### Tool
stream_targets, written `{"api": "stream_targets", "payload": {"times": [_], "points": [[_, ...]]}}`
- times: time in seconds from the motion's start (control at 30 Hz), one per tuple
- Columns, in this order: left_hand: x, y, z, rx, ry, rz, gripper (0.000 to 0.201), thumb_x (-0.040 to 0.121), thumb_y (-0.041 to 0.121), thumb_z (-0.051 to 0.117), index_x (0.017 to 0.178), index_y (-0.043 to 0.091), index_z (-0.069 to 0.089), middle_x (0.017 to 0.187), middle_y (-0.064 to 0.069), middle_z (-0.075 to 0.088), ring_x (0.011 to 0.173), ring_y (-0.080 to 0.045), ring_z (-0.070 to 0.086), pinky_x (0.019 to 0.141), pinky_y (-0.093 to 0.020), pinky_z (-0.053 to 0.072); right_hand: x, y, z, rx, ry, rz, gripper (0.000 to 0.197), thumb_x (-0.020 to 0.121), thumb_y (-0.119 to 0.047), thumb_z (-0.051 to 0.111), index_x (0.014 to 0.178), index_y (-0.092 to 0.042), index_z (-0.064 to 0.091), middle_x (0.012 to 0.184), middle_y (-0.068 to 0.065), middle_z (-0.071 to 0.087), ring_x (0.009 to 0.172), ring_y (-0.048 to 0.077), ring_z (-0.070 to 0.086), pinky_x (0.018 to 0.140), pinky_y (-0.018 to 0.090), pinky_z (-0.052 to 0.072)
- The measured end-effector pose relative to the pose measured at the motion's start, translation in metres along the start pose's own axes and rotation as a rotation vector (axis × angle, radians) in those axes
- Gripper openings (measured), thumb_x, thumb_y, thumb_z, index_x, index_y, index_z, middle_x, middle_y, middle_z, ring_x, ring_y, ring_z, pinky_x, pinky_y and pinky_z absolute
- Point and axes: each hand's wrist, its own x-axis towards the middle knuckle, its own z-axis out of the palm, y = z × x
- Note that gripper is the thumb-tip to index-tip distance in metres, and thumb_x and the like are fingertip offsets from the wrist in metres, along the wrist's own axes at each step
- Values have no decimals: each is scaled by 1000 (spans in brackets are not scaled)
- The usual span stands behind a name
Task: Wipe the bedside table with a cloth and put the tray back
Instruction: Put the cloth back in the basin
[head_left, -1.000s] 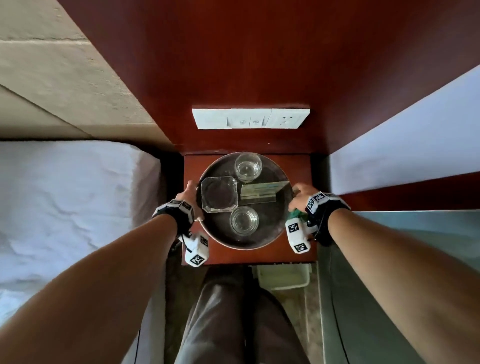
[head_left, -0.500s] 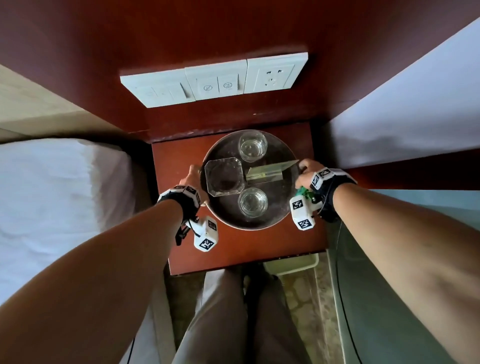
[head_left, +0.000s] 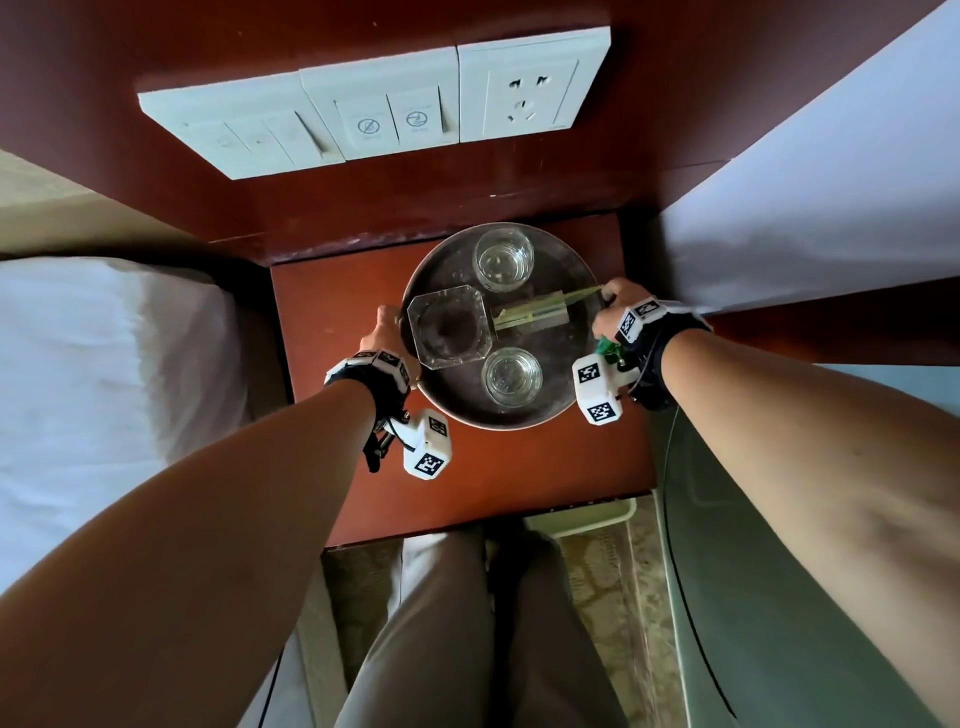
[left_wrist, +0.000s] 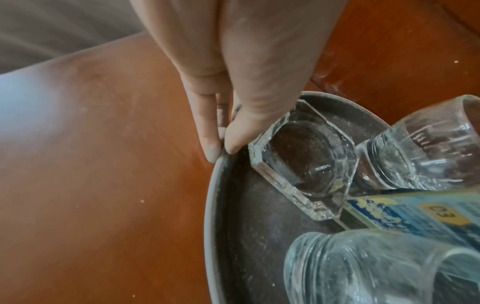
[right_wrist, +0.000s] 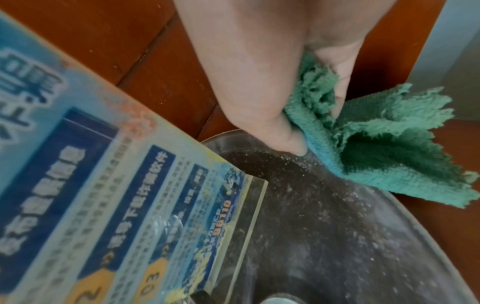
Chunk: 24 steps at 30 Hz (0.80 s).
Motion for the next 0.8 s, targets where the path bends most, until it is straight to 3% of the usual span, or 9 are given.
{"api": "stream_targets", "payload": {"times": [0.2, 0.27, 0.37, 0.5, 0.57, 0.67, 0.73, 0.8], "points": [[-14, 10, -9, 127, -3, 13, 57, 78, 14, 70, 126, 25, 40, 87, -5, 60, 87, -32, 64, 79, -39, 55, -54, -11, -13, 23, 78, 26, 66, 77, -21, 59, 139, -32, 39, 139, 8, 51, 122, 33, 54, 103, 47, 44], [-27, 16, -17, 217, 5, 48, 57, 78, 16, 72, 126, 20, 41, 94, -7, 58, 92, -35, 62, 77, -38, 52, -69, -11, -13, 50, 124, 34, 67, 81, -15, 58, 142, -32, 35, 141, 7, 50, 124, 33, 52, 104, 45, 43], [-54, 23, -26, 317, 29, 136, 65, 74, 15, 74, 129, 23, 42, 111, -10, 61, 99, -36, 62, 82, -42, 54, -95, -7, -9, 107, 164, -24, 65, 82, -15, 59, 142, -31, 38, 135, 4, 57, 121, 28, 56, 103, 34, 44], [-100, 31, -37, 385, 86, 208, 65, 74, 21, 76, 131, 25, 44, 112, -11, 60, 101, -34, 62, 74, -38, 50, -140, -4, -6, 212, 79, -138, 66, 77, -11, 69, 138, -23, 46, 126, -2, 64, 115, 18, 60, 102, 31, 46], [-129, 33, -42, 325, 59, 216, 66, 76, 19, 77, 133, 22, 45, 115, -11, 61, 102, -32, 62, 78, -36, 52, -169, -1, -7, 229, 26, -211, 63, 76, -15, 72, 135, -20, 50, 124, -3, 64, 110, 16, 62, 96, 26, 49], [-170, 37, -39, 178, -38, 186, 60, 78, 32, 76, 130, 18, 49, 117, -8, 63, 101, -29, 64, 88, -37, 54, -211, 6, -5, 300, -69, -332, 60, 75, -20, 75, 131, -18, 54, 122, -1, 65, 102, 15, 64, 80, 22, 51], [-198, 40, -35, 17, -107, 192, 57, 78, 35, 74, 127, 16, 51, 117, -11, 64, 100, -32, 65, 88, -43, 55, -231, 12, -1, 361, -112, -388, 56, 77, -20, 75, 130, -19, 55, 119, -3, 65, 100, 13, 63, 69, 16, 47], [-223, 38, -29, -86, -134, 200, 50, 81, 30, 72, 124, 11, 53, 114, -16, 65, 99, -33, 66, 86, -46, 56, -255, 16, 1, 400, -118, -470, 53, 77, -19, 76, 127, -20, 57, 112, -5, 65, 99, 12, 62, 66, 13, 43]]}}
